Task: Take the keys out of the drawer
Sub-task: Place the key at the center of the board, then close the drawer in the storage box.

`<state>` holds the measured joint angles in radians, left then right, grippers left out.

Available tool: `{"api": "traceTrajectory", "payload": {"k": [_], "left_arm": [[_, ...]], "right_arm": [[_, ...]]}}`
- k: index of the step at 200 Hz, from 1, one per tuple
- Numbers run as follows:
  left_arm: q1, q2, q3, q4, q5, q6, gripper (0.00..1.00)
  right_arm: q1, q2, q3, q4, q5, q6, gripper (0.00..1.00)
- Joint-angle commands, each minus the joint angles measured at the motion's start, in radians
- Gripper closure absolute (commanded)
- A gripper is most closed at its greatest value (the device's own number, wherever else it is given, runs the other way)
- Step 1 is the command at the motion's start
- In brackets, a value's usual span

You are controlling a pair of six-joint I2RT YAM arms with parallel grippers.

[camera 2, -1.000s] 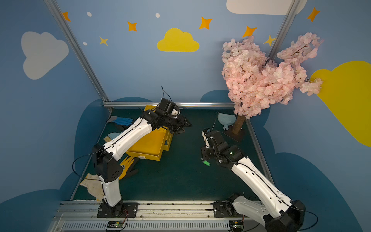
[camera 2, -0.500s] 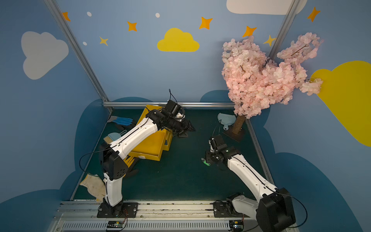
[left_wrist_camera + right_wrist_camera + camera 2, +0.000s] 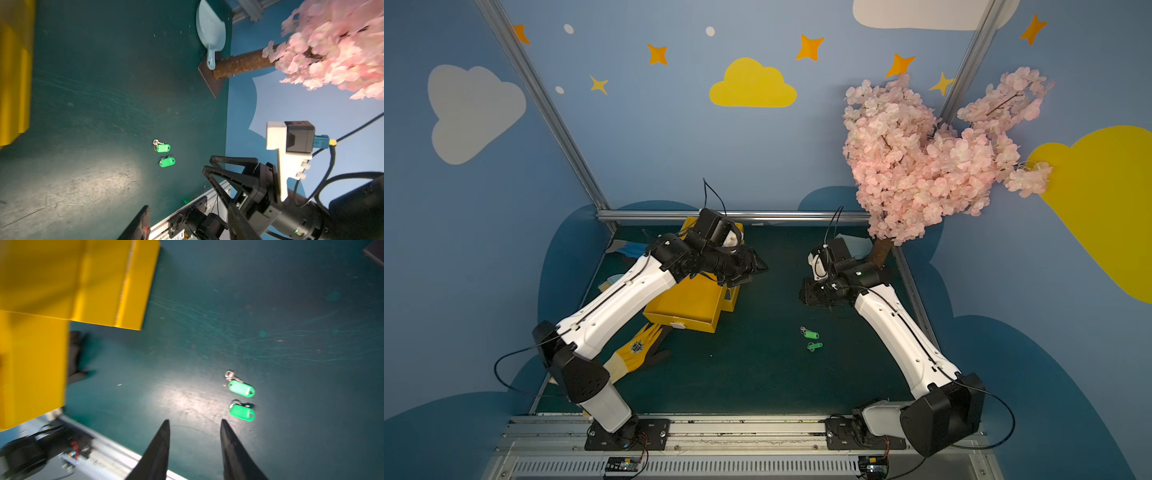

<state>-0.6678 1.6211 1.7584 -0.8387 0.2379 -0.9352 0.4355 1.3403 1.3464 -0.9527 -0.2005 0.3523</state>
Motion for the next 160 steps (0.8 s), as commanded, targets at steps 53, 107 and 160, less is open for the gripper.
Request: {"api": "traceTrajectory", "payload": {"k": [53, 107, 160], "left_arm": [[0.013, -0.554, -0.397, -0.016, -0.197, 0.109, 0.65], [0.014, -0.844, -0.576, -0.167, -0.322, 0.058, 0.87], [0.015, -0.967, -0.772, -0.171, -0.271, 0.008, 0.97]], "right_arm": [[0.157, 0.219, 0.451, -0.023, -0.039, 0.069, 0.77], [0.266, 0.567, 0.896, -0.129, -0.066, 0.056, 0.87], [0.292, 0.734, 1.034, -0.056, -0.189, 0.152, 0.94]]}}
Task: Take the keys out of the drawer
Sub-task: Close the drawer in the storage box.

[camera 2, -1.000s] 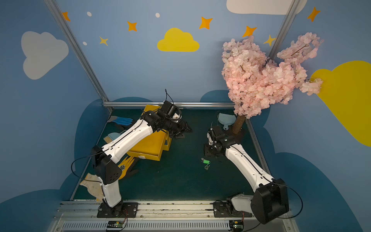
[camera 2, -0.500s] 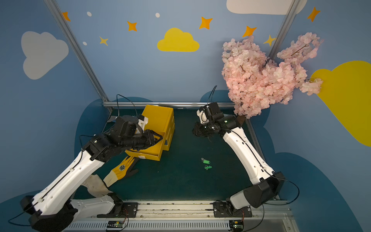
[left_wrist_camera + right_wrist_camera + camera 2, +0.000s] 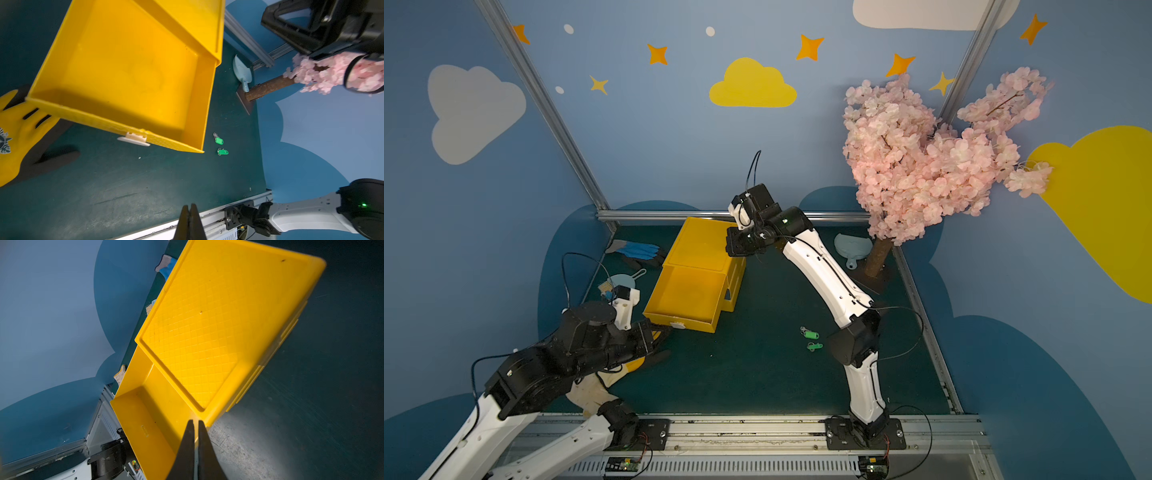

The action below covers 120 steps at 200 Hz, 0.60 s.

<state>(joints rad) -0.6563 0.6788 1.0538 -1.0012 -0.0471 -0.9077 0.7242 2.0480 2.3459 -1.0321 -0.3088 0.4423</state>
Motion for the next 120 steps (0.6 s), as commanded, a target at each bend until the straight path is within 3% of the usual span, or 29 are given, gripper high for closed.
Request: {"api": "traceTrajectory", "payload": {"k": [1, 80, 120], "left_arm": [[0.004, -0.028, -0.070, -0.006, 0.015, -0.019, 0.97], [0.004, -0.054, -0.254, 0.177, 0.047, -0.014, 0.97], [0.004, -0.071, -0.292, 0.219, 0.000, 0.028, 0.95]], "right_arm": [[0.003, 0.029, 0.035, 0.026, -0.083, 0.063, 0.94], [0.001, 0.105, 0.030, -0.045, -0.115, 0.019, 0.92], [0.001, 0.096, -0.014, -0.061, -0.101, 0.004, 0.91]]}}
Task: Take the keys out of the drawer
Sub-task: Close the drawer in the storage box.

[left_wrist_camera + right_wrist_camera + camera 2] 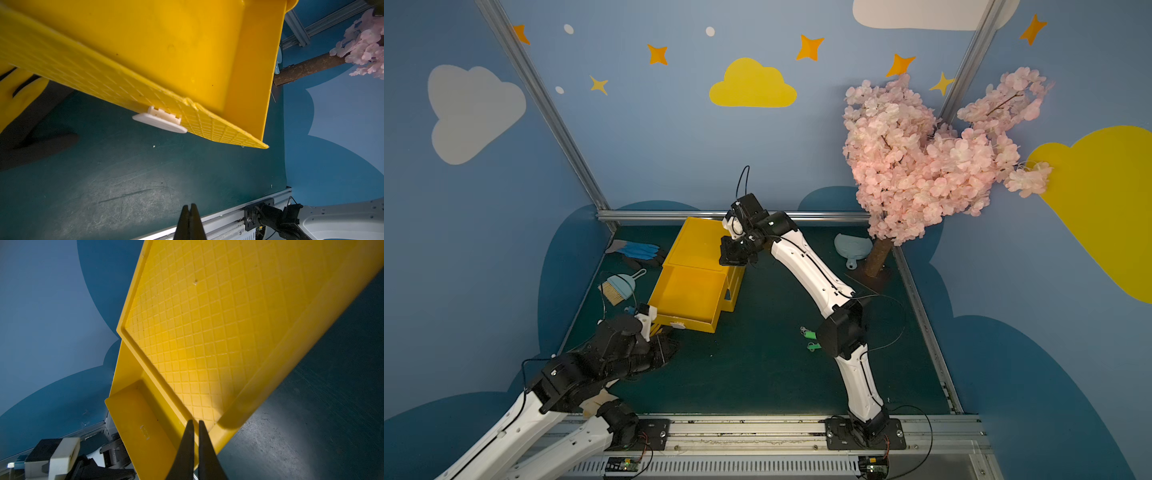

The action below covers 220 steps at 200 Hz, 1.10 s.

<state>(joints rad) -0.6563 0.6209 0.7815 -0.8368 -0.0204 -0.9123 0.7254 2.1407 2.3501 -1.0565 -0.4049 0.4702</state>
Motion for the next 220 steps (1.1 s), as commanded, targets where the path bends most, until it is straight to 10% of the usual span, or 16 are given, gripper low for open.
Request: {"api": "traceTrajectory", "payload": {"k": [1, 220], "left_arm": [[0.004, -0.013, -0.021, 0.056, -0.027, 0.033, 0.95], [0.128, 0.148, -0.031, 0.377, 0.011, 0.169, 0.95]], "right_arm": [[0.000, 0.004, -0.018, -0.037, -0.005, -0.025, 0.91], [-0.023, 0.010, -0.034, -0.051, -0.011, -0.005, 0.89]]}}
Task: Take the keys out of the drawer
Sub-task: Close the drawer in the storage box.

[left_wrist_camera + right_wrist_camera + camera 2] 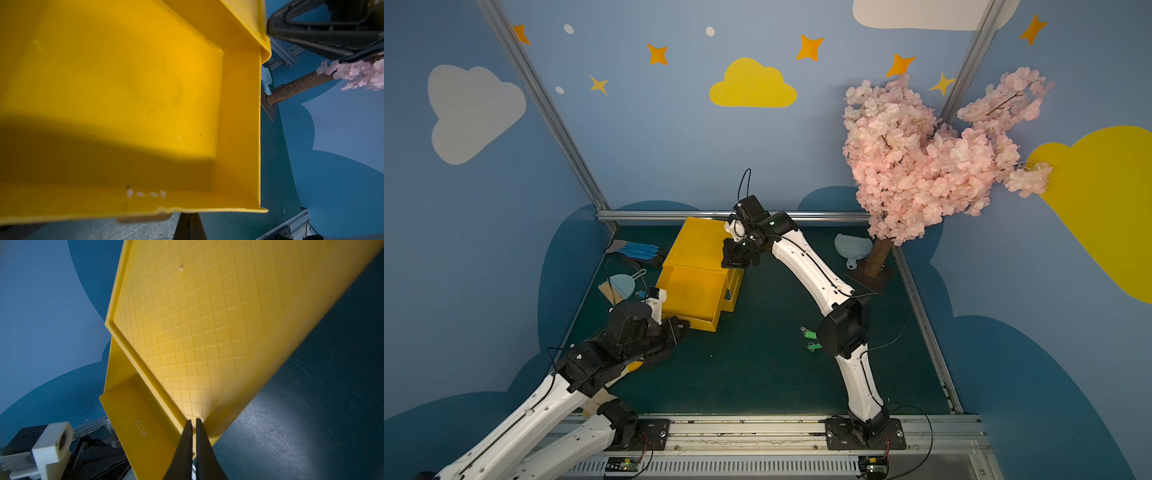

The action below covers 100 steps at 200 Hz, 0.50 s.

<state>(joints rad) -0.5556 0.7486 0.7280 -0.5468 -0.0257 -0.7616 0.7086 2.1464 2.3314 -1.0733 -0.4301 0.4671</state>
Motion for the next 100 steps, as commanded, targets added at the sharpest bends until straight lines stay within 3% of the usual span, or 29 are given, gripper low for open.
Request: {"api": "traceTrajectory", "payload": {"k": [1, 100], "left_arm": [[0.029, 0.021, 0.022, 0.089, 0.016, 0.019, 0.95], [0.118, 0.191, 0.050, 0.303, 0.030, 0.020, 0.95]], "right_arm": [[-0.006, 0.005, -0.015, -0.034, 0.014, -0.002, 0.89], [-0.011, 0.026, 0.002, -0.033, 0.004, 0.013, 0.89]]}}
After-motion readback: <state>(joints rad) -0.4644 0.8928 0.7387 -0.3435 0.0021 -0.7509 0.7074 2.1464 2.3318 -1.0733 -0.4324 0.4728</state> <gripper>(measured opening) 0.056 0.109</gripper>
